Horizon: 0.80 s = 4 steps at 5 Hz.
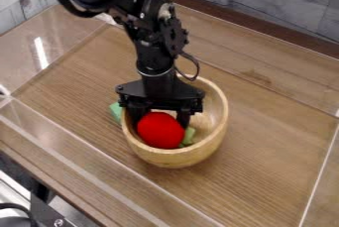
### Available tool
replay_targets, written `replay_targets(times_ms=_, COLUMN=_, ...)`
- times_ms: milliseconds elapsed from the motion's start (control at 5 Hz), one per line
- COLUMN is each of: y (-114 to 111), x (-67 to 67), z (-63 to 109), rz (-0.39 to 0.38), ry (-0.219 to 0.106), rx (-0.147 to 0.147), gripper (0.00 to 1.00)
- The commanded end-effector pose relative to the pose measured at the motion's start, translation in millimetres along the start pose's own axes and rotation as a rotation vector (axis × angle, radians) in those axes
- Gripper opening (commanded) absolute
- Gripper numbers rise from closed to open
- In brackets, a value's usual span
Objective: Move the red fruit to the left
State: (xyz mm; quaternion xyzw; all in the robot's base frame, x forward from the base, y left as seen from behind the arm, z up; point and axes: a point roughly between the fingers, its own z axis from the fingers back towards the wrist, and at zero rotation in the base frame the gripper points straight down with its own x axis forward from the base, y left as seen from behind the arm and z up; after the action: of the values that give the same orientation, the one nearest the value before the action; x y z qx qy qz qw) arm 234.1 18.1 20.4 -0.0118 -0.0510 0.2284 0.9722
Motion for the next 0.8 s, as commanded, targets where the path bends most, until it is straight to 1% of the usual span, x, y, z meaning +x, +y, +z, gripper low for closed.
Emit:
replay_targets(times_ms=0, y=5.1, x=-16.8, z=-5.3, rz=0.029, ry=0.050, rx=0.025, gripper=0.00)
replay_targets(times_ms=400, y=2.5, x=-14.7, z=-6.9, rz=0.043, ry=0.057, rx=0.024, gripper=0.00)
replay_targets(times_ms=600, y=7.3, x=-7.6, z=0.7, rz=0.059, ry=0.061, rx=0.007, gripper=0.00)
